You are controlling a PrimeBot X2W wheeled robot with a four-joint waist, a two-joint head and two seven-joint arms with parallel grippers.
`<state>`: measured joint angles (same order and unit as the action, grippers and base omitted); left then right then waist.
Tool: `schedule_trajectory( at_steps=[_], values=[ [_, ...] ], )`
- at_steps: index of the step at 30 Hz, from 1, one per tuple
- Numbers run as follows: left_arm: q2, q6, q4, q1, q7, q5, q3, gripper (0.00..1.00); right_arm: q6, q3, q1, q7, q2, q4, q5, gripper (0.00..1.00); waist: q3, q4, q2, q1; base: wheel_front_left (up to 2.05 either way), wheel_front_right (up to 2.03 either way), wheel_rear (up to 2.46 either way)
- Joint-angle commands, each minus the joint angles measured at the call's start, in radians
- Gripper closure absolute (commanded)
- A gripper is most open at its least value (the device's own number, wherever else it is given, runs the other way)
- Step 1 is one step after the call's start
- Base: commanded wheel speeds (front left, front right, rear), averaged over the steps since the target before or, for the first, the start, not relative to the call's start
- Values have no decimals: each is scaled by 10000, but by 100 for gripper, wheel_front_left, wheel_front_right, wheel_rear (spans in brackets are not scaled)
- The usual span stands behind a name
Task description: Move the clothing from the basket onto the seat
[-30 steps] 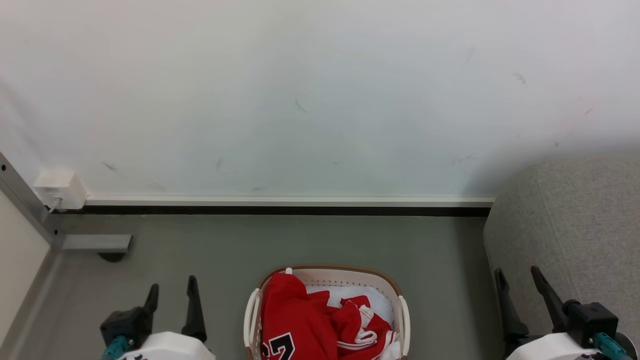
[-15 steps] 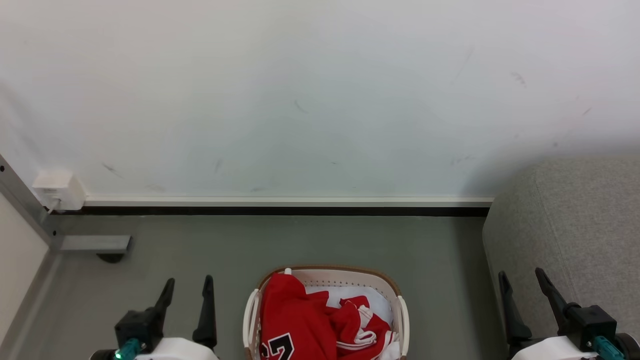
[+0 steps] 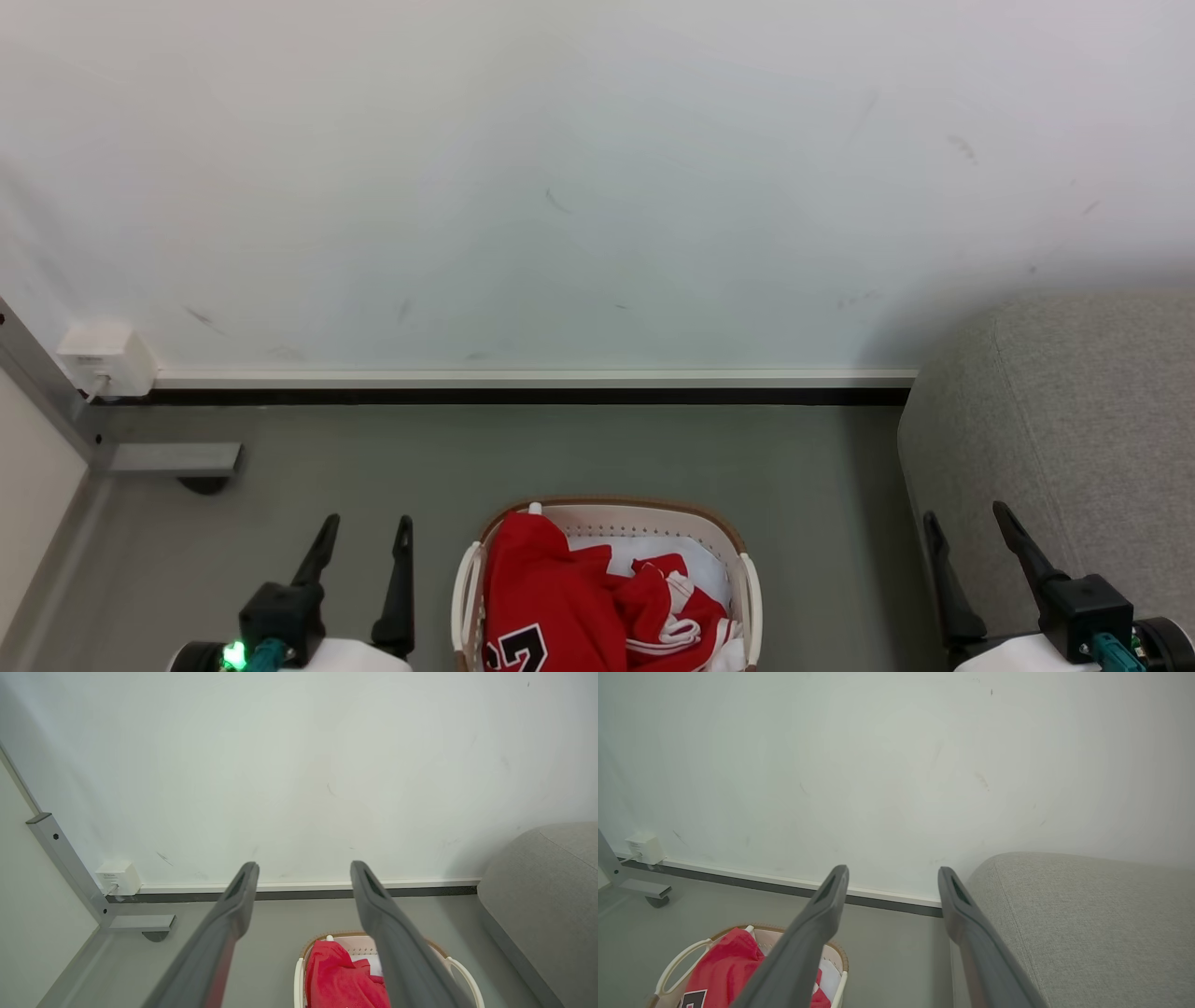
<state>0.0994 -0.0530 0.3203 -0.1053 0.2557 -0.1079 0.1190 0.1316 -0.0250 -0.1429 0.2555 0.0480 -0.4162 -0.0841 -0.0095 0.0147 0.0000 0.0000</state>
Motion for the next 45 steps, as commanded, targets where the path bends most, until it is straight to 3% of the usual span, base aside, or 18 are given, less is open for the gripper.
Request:
schedule_trajectory(
  at_steps=[1, 15, 33, 45],
  values=[
    [17, 22, 17, 49, 47, 313, -19, 0, -17, -2, -138, 52, 39, -34, 255, 0, -3, 1, 0, 0, 0, 0, 0],
    [-91, 772, 393, 110, 89, 204, -176, 0, -17, 120, 30, 103, 39, -272, -293, 0, -15, -37, 0, 0, 0, 0, 0],
    [-228, 976, 461, 2, 89, 460, -349, 0, -19, -5, -124, 103, 39, -158, -345, 0, 289, -351, 0, 0, 0, 0, 0],
    [-399, 1406, 1629, -2291, 88, 622, 634, 0, -17, 51, -1271, 88, 34, 684, -301, 0, 3042, -677, 0, 0, 0, 0, 0]
  ],
)
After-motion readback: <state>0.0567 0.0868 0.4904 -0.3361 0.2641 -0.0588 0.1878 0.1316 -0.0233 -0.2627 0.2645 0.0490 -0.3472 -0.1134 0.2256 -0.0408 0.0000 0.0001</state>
